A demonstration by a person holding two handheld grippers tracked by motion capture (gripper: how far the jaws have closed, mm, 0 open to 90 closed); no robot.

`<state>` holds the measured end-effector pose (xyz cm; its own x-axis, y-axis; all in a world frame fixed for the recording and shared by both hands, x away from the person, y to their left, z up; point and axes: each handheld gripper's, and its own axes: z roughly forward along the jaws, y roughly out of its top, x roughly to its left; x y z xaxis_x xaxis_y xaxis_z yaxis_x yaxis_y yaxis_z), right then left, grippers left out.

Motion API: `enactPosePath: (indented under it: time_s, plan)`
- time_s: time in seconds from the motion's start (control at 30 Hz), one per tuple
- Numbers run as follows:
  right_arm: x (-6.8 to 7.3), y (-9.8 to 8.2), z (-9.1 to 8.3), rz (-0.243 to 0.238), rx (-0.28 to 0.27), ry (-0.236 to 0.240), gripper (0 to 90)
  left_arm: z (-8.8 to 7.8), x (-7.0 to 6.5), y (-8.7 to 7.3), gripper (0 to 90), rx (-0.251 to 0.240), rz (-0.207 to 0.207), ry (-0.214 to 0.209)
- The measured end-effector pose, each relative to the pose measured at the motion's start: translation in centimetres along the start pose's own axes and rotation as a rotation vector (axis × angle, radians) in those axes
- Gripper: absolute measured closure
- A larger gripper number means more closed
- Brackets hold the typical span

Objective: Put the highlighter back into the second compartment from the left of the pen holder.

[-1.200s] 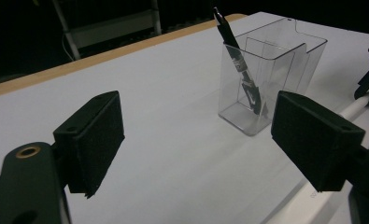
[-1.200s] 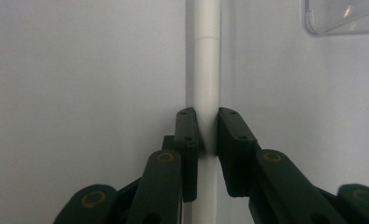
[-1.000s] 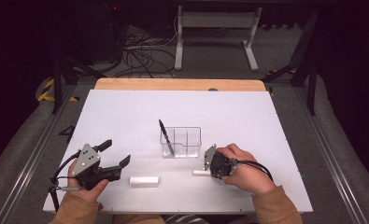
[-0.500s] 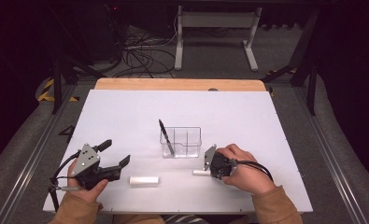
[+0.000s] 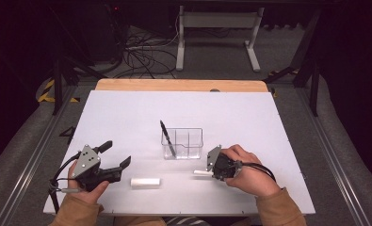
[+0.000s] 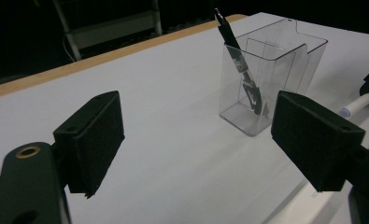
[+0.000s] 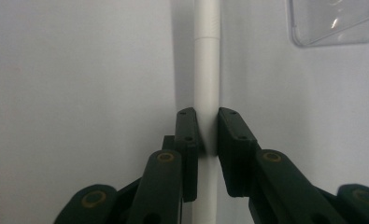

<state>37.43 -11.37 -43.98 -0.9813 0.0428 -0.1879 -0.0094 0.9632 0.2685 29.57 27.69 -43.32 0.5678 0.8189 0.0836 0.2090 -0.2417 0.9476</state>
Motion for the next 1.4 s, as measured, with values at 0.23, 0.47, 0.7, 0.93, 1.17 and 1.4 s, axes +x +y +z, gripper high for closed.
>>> enactPosePath:
  time_s: [0.23,0.47,0.7,0.93,1.17,1.4]
  plan:
    - [0.3,-0.1,-1.9,0.024,-0.086,-0.048,79.1,0.0,0.0,0.0,18.0,-0.001,-0.004,0.000]
    - [0.6,-0.2,-3.5,0.077,-0.192,-0.085,79.1,0.0,0.0,0.0,18.0,-0.001,0.000,0.000]
    - [0.7,-0.4,-4.3,0.087,-0.240,-0.102,79.1,0.0,0.0,0.0,18.0,-0.003,-0.008,0.000]
    - [0.9,-0.4,-4.9,0.087,-0.274,-0.119,79.1,0.0,-0.1,0.0,18.0,-0.004,-0.009,0.000]
    - [1.0,-0.4,-5.3,0.089,-0.297,-0.132,79.1,0.0,0.0,0.0,18.0,-0.004,-0.005,0.000]
    - [1.1,-0.4,-6.0,0.105,-0.343,-0.152,79.1,0.0,0.0,0.0,18.0,-0.006,-0.004,0.001]
